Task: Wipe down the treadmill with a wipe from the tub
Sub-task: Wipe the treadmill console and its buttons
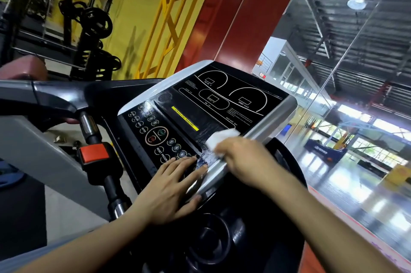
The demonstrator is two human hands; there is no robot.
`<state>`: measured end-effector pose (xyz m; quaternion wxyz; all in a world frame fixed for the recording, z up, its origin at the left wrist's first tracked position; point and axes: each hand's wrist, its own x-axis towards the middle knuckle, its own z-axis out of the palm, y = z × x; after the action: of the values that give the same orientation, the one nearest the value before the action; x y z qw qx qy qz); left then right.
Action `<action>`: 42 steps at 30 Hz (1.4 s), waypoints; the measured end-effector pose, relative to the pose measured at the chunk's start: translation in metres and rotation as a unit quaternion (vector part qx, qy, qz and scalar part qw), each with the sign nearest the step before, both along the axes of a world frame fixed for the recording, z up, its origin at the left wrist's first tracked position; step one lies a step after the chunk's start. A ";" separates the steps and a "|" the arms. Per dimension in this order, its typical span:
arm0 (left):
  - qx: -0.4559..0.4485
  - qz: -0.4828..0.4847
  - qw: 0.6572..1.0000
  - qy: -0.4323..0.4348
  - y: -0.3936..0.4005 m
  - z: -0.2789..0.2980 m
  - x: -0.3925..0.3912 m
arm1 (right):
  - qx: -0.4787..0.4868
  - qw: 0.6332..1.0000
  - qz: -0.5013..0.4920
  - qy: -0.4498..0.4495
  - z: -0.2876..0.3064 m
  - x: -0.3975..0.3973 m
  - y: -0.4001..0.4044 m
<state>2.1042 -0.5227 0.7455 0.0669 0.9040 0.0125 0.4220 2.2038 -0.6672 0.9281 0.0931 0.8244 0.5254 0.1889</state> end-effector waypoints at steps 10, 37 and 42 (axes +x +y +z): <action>0.002 0.005 1.000 0.004 0.000 -0.001 -0.003 | 0.184 0.968 -0.133 -0.106 0.083 0.089 -0.024; -0.057 0.015 0.989 0.133 0.018 -0.033 -0.091 | -0.057 0.993 0.081 0.066 -0.080 -0.044 0.022; -0.050 0.042 0.992 0.109 0.017 -0.050 -0.092 | 0.018 1.000 0.015 0.019 -0.079 -0.050 0.057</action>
<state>2.0119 -0.5061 0.6959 0.0922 0.9390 0.0789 0.3218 2.1536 -0.6099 0.8488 0.0648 0.8213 0.5362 0.1838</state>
